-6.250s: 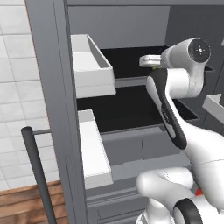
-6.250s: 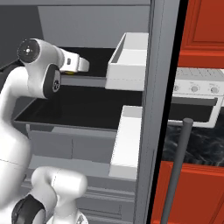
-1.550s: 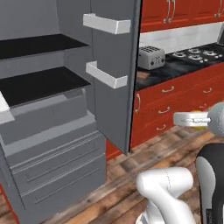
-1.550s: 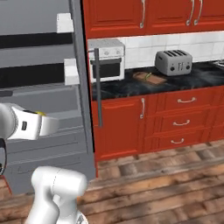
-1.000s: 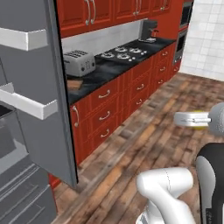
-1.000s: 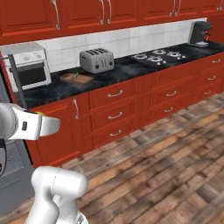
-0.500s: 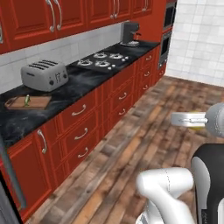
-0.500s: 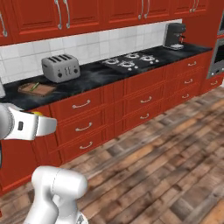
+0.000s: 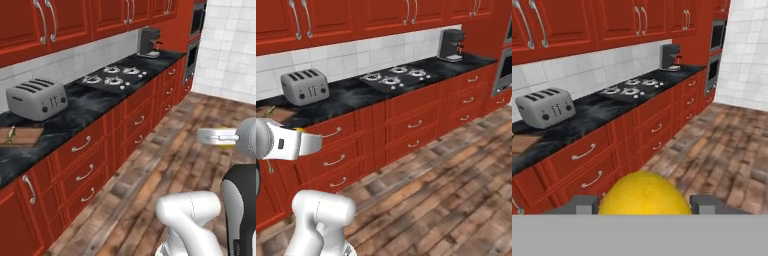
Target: Retrieve a lemon from the fridge and place it on the cutting board with the fish.
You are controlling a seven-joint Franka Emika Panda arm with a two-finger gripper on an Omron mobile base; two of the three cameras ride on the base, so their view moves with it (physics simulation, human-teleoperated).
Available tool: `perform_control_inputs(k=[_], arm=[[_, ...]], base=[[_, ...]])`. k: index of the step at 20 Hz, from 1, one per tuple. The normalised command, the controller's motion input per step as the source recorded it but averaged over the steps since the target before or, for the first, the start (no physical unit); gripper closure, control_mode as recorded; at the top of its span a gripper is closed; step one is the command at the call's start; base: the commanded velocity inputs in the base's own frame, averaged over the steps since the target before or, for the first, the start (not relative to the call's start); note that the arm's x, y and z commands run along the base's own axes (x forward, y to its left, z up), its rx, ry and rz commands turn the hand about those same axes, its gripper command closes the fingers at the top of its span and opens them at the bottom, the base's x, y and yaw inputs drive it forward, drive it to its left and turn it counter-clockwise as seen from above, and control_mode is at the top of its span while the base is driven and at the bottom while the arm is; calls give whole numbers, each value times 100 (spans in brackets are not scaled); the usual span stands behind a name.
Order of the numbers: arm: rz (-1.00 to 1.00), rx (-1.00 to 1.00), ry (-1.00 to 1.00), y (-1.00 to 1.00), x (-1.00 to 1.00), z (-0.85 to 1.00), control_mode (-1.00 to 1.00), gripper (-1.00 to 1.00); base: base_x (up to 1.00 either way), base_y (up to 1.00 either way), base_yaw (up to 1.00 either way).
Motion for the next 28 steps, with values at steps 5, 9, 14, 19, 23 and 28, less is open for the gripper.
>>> perform_control_inputs(k=[5, 9, 14, 19, 23, 28], arm=[[0, 0, 0, 0, 0, 0, 100, 100], [0, 0, 0, 0, 0, 0, 100, 100], [0, 0, 0, 0, 0, 0, 100, 100], [0, 0, 0, 0, 0, 0, 100, 100], [0, 0, 0, 0, 0, 0, 100, 100], [0, 0, 0, 0, 0, 0, 100, 100]], base=[[92, 0, 8], [93, 0, 18], [84, 0, 32], [66, 0, 49], [48, 0, 61], [46, 0, 69]])
